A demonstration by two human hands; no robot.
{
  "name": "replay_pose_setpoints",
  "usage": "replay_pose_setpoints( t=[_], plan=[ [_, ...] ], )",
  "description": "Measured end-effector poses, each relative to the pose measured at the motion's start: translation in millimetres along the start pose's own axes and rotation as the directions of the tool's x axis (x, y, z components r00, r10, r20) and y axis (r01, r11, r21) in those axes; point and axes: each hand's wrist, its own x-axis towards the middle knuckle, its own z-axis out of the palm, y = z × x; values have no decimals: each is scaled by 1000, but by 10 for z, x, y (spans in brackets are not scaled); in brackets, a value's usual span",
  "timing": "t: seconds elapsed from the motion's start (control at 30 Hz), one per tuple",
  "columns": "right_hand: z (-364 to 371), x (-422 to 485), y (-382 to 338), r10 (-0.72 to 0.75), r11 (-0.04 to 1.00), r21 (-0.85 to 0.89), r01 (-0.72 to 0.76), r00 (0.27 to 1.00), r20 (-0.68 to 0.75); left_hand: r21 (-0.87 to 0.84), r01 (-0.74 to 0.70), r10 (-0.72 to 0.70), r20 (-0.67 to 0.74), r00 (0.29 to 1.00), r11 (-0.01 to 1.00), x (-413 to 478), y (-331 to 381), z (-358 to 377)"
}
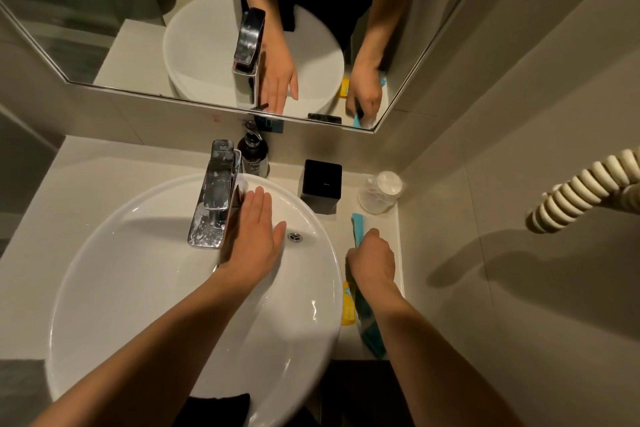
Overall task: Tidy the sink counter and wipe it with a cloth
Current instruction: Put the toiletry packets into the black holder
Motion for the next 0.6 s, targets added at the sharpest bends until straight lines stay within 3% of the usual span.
replay_pose_setpoints(
  t=[0.23,0.37,0.47,0.6],
  plan=[
    [-114,-41,56,-6,1000,-6,6,998,-66,13,-8,8,-13,1000,1000,18,-19,20],
    [-345,-140,10,-29,958,280,58,994,-106,5,-11,11,-19,1000,1000,22,-30,36],
    [-617,-212,-140,-99,835,512,201,970,-220,0,-17,17,-14,1000,1000,32,-41,56],
    [-1003,-244,-494,-216,588,697,410,910,-354,5,-11,11,-14,1000,1000,29,-48,73]
  ],
)
